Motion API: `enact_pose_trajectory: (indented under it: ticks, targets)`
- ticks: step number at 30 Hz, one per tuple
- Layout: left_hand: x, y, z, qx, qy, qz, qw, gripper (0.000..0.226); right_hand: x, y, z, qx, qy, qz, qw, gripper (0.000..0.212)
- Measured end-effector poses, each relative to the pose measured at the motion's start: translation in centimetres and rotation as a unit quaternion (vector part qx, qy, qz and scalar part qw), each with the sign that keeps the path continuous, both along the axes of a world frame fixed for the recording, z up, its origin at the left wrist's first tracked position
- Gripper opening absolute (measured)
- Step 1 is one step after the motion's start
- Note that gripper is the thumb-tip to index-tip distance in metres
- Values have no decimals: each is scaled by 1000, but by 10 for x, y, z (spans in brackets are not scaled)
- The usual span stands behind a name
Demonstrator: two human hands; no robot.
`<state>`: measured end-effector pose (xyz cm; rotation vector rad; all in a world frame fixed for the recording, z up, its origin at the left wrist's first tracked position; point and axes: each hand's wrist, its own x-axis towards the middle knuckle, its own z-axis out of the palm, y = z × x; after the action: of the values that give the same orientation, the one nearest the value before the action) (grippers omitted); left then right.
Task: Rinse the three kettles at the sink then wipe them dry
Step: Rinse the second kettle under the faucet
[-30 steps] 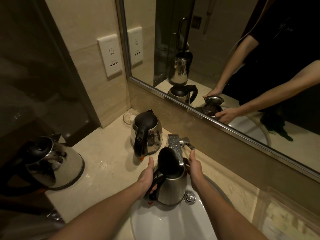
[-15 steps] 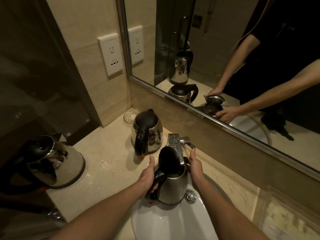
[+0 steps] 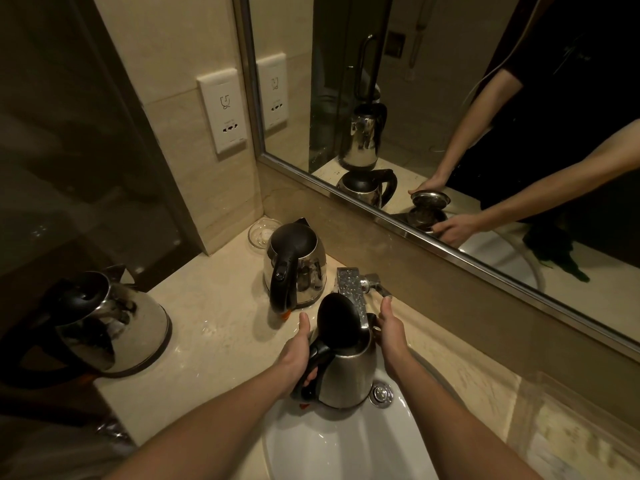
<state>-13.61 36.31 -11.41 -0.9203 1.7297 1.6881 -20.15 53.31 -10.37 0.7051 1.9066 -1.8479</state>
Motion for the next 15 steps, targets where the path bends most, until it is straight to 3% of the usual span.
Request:
enact_pose_trajectory:
  ticks: [6,15]
  targets:
    - [1,0,-1,2,3,-2,1000,107,-3,0,-4,-1,10,-6,1000,44]
    - [0,-1,-3,0,10,-13,1000,107,-6,-1,-11,0,16,5,1000,43]
